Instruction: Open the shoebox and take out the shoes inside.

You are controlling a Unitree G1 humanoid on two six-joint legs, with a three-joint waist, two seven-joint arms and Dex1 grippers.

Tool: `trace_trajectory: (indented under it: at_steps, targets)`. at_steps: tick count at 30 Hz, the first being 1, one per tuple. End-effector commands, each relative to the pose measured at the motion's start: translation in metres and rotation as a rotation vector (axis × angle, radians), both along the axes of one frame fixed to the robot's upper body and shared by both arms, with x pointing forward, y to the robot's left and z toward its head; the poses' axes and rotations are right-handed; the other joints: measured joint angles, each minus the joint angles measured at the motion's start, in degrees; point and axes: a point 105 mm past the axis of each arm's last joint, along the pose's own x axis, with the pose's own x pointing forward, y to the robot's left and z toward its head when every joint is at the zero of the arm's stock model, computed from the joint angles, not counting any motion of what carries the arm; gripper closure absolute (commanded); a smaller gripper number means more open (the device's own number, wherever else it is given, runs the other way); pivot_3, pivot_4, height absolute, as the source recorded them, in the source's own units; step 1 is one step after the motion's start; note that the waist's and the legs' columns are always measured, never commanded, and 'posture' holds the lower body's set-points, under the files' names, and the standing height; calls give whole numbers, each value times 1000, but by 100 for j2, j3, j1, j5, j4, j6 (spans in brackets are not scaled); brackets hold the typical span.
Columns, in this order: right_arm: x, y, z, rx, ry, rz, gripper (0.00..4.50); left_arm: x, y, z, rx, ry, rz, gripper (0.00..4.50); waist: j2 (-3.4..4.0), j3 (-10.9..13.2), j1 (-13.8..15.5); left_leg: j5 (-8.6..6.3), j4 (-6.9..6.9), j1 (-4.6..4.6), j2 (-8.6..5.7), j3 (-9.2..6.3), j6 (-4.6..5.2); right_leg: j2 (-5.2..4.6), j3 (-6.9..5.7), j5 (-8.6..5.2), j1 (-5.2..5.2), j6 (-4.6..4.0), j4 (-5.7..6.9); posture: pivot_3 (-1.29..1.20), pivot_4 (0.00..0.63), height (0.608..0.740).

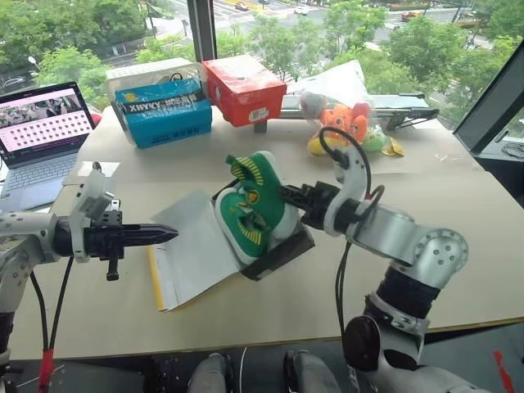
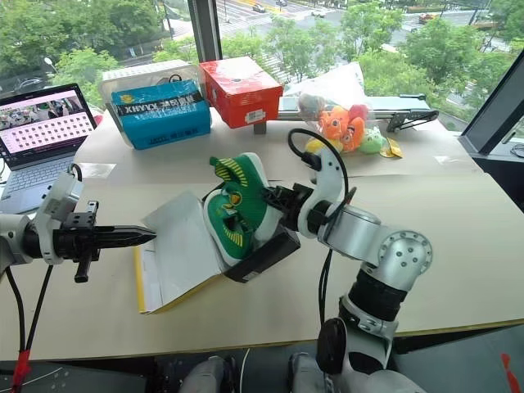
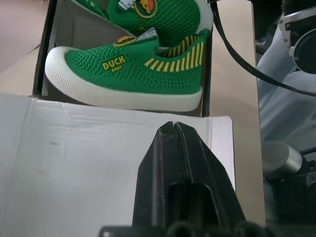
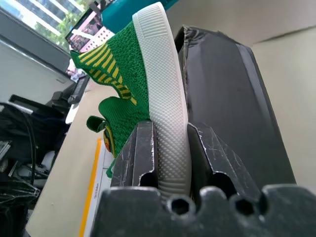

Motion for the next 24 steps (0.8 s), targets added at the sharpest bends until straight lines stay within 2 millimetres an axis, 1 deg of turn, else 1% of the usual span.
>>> trace_trajectory:
  at_steps: [1, 4, 7, 9, 13, 15, 19, 24]
  targets:
    - [-8, 1, 6, 142, 45, 13, 4017, 0, -1, 10, 18, -42, -19, 4500, 0, 0, -20, 0, 0, 2, 0, -1, 0, 0, 0, 0, 2, 1, 0, 0, 150, 739]
    - [-6, -12, -10, 215, 160, -54, 4017, 0, -3, 9, 23, -39, -22, 4500, 2, 1, -53, -2, -1, 16, 2, -12, -2, 2, -4, -3, 20, 3, -3, 0, 150, 739]
    - [-5, -16, -5, 306, 193, -79, 4017, -1, -3, 8, 25, -36, -26, 4500, 10, 6, -78, -7, -1, 24, 0, -15, -10, -2, -5, -11, 30, -4, -7, 0, 150, 739]
    - [-2, -22, -6, 358, 224, -119, 4017, -1, -4, 8, 24, -35, -27, 4500, 10, 7, -92, -6, -1, 25, 1, -16, -9, 0, -3, -11, 29, -6, -6, 0, 150, 739]
    - [6, -31, 2, 493, 237, -167, 4017, 0, -5, 8, 24, -34, -29, 4500, 11, 7, -72, -5, -1, 31, 0, -25, -7, 6, 0, -11, 31, -4, -3, 0, 150, 739]
    - [8, -33, 3, 512, 240, -182, 4017, -1, -6, 8, 23, -33, -31, 4500, 11, 7, -69, -5, -1, 31, 0, -25, -6, 6, 0, -11, 32, -4, -4, 0, 150, 739]
    - [12, -41, 16, 553, 194, -198, 4017, 0, -6, 8, 23, -32, -31, 4500, 13, 8, -68, -3, -1, 30, 0, -25, -4, 5, 1, -11, 32, -4, -4, 0, 150, 739]
    - [20, -72, 17, 457, 148, -275, 4017, -1, -7, 8, 23, -30, -32, 4500, 19, 12, -31, -3, -1, 30, -3, -26, -4, 2, 1, -19, 34, -18, -6, 0, 150, 739]
